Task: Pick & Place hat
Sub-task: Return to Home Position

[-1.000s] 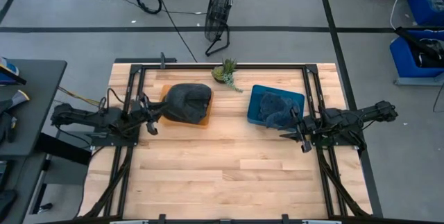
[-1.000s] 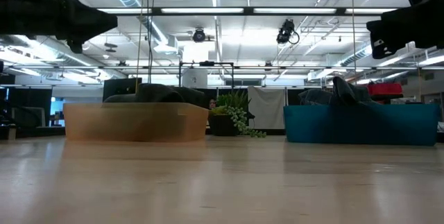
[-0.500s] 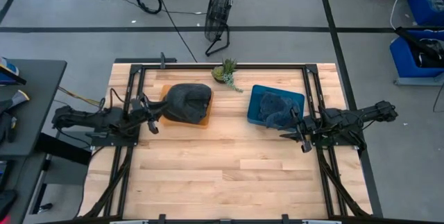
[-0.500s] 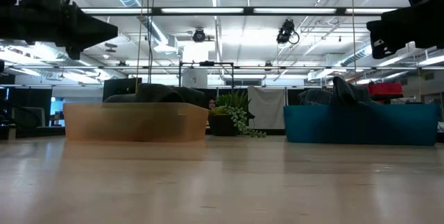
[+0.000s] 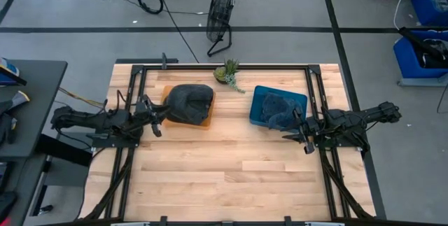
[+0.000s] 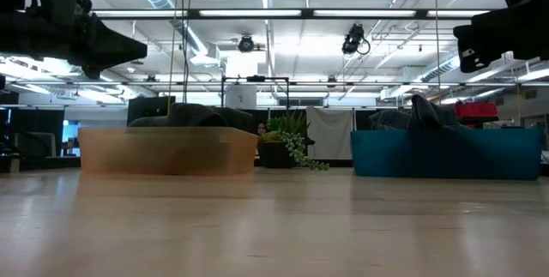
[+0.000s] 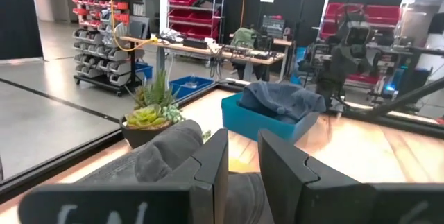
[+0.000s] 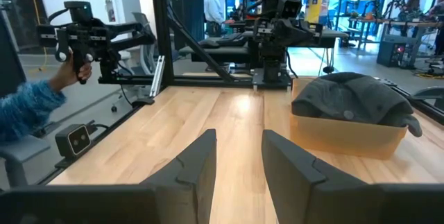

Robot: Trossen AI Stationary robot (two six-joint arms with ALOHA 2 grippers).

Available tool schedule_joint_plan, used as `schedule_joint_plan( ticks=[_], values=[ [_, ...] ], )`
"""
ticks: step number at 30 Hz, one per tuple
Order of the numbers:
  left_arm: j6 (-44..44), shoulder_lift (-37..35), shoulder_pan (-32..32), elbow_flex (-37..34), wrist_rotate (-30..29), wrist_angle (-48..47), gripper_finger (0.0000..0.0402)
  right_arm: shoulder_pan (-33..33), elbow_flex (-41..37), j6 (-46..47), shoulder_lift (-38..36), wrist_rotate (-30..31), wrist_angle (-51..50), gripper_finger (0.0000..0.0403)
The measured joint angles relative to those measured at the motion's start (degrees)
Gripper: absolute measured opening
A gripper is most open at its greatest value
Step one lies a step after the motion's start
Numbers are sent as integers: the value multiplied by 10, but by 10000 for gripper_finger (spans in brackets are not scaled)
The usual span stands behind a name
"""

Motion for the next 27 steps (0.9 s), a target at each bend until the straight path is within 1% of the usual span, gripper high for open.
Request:
schedule_joint_plan(
  ticks=[4,6,7,9,12,16,18,20,25,27],
  values=[
    [-28,7,0,0,0,1,85,0,0,0,0,0,0,121],
    [-73,9,0,0,1,2,85,0,0,0,0,0,0,121],
    [-76,9,0,0,1,4,85,0,0,0,0,0,0,121],
    [-55,10,0,0,8,1,85,0,0,0,0,0,0,121],
    [-25,10,0,0,50,0,85,0,0,0,0,0,0,121],
    [-27,10,0,0,113,-2,85,0,0,0,0,-1,0,121],
    [-29,10,0,0,131,-3,85,0,0,0,0,0,0,121],
    [-25,10,-1,0,135,-3,85,0,0,0,0,0,0,121],
    [26,10,-1,0,135,1,85,0,0,0,0,0,0,121],
    [34,10,-1,0,136,4,85,0,0,0,0,0,0,121]
  ],
)
